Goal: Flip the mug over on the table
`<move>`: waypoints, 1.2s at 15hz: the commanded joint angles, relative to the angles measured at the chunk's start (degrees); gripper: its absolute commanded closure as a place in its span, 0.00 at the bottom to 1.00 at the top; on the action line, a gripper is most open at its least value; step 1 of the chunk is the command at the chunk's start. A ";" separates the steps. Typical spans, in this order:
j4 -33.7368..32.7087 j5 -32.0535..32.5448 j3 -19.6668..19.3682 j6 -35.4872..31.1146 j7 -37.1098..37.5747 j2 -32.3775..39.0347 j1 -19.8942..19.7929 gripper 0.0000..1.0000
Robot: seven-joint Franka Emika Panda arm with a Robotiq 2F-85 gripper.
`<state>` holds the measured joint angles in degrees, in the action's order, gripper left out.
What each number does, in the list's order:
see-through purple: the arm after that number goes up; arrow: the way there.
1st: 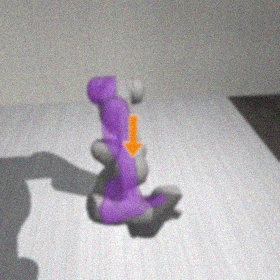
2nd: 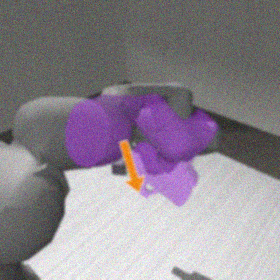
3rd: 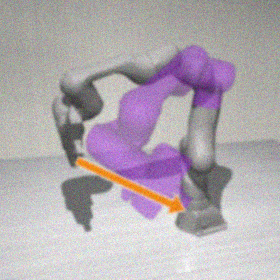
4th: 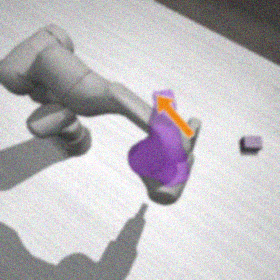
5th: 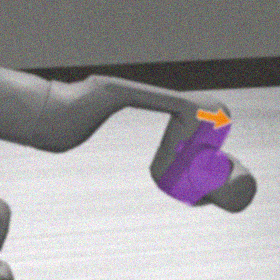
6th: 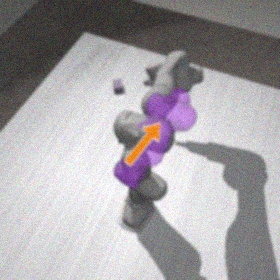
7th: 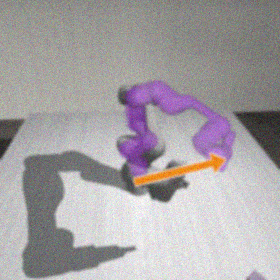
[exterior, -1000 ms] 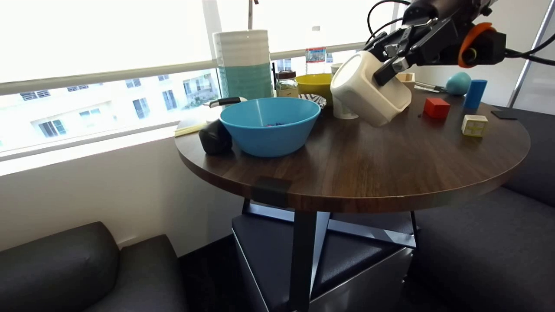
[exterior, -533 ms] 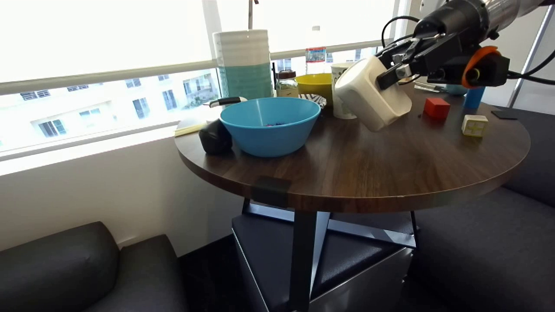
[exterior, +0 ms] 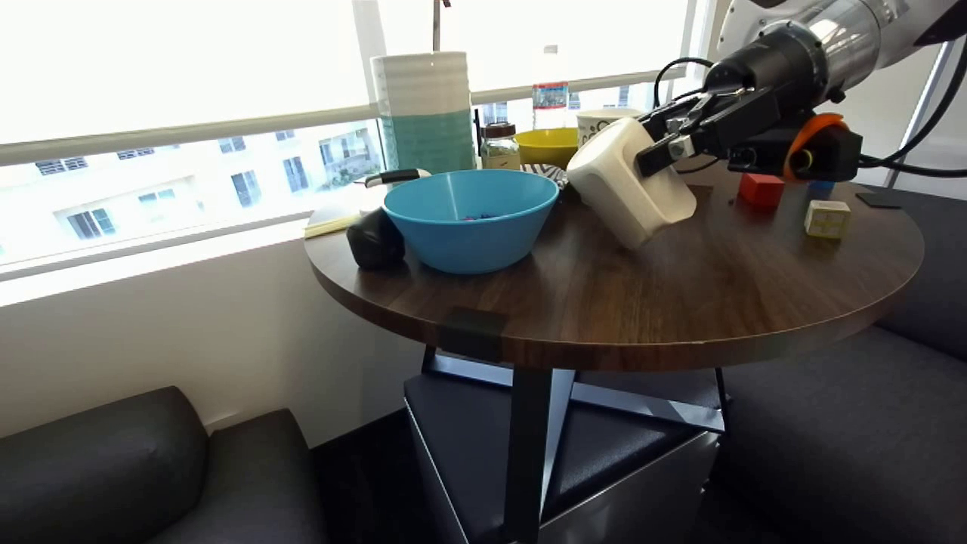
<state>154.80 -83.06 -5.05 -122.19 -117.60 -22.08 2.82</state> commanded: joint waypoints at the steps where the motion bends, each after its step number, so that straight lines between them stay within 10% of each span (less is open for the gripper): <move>1: -1.22 -3.64 2.02 2.48 -2.44 2.35 -1.66 0.37; 6: -1.63 -4.98 2.78 4.24 -3.53 3.53 -2.41 0.37; 7: -1.66 -4.97 2.85 4.51 -3.68 3.65 -2.57 0.03; 18: -1.08 -1.85 4.59 1.87 -1.78 2.30 -4.71 0.00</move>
<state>153.79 -86.20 -1.92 -118.93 -120.05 -19.52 -0.48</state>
